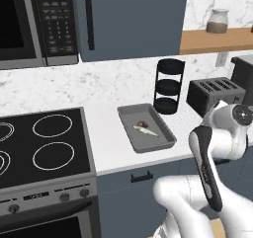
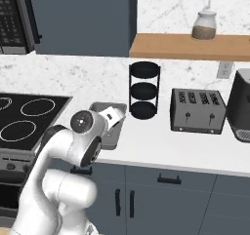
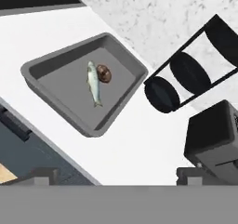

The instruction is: Place one mushroom and one fish in each tupperware on the nearby counter, to pack two identical lunches.

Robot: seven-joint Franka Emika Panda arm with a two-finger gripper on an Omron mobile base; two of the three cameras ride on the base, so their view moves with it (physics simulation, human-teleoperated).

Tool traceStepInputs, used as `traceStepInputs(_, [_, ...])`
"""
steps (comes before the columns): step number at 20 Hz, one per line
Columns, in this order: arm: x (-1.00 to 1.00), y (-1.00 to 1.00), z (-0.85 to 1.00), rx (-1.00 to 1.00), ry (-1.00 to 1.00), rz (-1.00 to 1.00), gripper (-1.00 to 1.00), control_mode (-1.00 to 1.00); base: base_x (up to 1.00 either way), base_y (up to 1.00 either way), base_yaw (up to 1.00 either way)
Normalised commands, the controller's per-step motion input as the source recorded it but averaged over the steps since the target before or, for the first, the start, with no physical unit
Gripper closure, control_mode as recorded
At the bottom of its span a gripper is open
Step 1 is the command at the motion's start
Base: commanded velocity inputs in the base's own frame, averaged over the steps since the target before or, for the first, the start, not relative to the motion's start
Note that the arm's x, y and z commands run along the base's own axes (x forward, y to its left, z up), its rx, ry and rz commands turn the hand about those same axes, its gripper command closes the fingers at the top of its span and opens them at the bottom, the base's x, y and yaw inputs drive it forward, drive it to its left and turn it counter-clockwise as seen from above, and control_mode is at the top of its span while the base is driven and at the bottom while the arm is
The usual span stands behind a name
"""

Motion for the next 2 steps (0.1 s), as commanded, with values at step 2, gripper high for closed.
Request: traceStepInputs(2, [-0.95,-0.64,0.2,0.01,-0.3,-0.06,-1.0,-1.0,0.0,0.0,0.0])
